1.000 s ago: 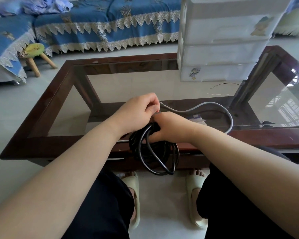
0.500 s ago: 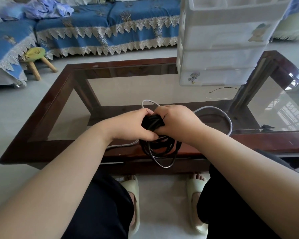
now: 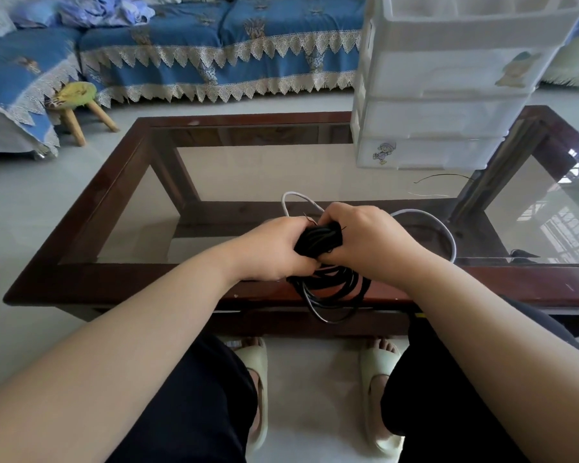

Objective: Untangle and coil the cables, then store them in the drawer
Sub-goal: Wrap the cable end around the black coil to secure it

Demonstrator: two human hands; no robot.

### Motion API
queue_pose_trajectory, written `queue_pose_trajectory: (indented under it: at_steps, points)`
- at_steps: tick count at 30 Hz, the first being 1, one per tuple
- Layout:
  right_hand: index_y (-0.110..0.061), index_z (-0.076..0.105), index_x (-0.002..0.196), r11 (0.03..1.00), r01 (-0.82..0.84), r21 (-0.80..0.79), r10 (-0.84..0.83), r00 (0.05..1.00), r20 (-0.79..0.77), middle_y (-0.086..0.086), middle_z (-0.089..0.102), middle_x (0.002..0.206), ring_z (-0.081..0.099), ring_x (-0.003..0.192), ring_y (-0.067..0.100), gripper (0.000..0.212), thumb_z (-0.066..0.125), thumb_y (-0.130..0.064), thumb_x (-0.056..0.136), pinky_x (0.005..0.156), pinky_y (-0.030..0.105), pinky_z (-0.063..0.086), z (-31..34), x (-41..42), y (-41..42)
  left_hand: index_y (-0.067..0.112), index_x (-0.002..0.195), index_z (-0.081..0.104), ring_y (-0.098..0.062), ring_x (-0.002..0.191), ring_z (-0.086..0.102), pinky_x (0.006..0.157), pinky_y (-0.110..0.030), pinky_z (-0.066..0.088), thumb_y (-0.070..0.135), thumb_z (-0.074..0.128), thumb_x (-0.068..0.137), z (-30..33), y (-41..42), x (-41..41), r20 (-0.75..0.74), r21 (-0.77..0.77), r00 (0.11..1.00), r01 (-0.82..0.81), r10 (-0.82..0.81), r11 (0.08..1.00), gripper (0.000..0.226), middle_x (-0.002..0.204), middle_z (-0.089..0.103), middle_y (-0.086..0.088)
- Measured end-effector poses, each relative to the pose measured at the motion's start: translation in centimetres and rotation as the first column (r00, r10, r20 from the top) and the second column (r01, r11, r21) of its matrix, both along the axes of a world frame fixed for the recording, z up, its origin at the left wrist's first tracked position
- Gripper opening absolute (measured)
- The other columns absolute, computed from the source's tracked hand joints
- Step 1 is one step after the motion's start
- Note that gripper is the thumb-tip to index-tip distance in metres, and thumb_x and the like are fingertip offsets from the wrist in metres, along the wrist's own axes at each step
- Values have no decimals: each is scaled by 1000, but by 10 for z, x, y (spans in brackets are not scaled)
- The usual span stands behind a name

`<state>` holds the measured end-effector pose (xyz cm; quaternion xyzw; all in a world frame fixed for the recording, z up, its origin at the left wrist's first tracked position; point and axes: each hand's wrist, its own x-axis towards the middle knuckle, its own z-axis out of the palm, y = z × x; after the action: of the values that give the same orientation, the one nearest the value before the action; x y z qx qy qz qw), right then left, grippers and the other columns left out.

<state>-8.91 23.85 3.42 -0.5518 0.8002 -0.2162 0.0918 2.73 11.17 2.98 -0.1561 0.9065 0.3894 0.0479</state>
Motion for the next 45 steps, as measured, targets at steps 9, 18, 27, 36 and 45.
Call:
queue_pose_trajectory:
  at_steps: [9, 18, 27, 36, 45]
  points:
    - [-27, 50, 92, 998, -44, 37, 33, 966, 256, -12, 61, 79, 55, 74, 4, 45, 84, -37, 65, 61, 20, 41, 0, -1, 4, 21, 97, 56, -16, 87, 61, 75, -37, 50, 29, 67, 81, 0, -3, 6, -31, -246, 996, 69, -79, 967, 21, 92, 65, 5]
    - [-24, 59, 89, 997, 53, -48, -27, 902, 430, -11, 65, 80, 59, 74, 2, 44, 87, -38, 59, 62, 15, 43, -1, 3, 3, 20, 101, 46, -17, 83, 53, 62, -26, 34, 21, 64, 87, -3, 4, 13, -158, -331, 986, -1, -54, 944, 23, 91, 58, 2]
    - [-22, 55, 85, 964, 223, -142, -138, 884, 447, -12, 61, 73, 54, 67, -2, 45, 88, -35, 58, 58, 11, 41, -5, 9, -2, 6, 128, 46, -31, 105, 55, 86, -37, 42, 13, 68, 85, -8, 2, 10, -283, -577, 944, -26, -170, 816, 49, 121, 56, -11]
    - [-25, 60, 80, 923, 295, -245, -68, 755, 652, -9, 66, 75, 64, 69, -2, 31, 87, -29, 64, 67, 15, 53, -3, 16, 5, 13, 138, 37, -32, 112, 56, 91, -48, 48, 18, 56, 92, -13, 0, 9, -348, -551, 914, -17, -211, 834, 50, 134, 50, -11]
    - [-25, 68, 77, 978, 88, -189, 66, 729, 682, -10, 71, 71, 68, 74, 2, 12, 79, -29, 75, 74, 21, 55, 10, 7, 10, 12, 134, 45, -35, 92, 59, 70, -37, 44, 15, 48, 96, -7, 14, 10, -312, -599, 945, -118, -95, 792, 38, 130, 50, -10]
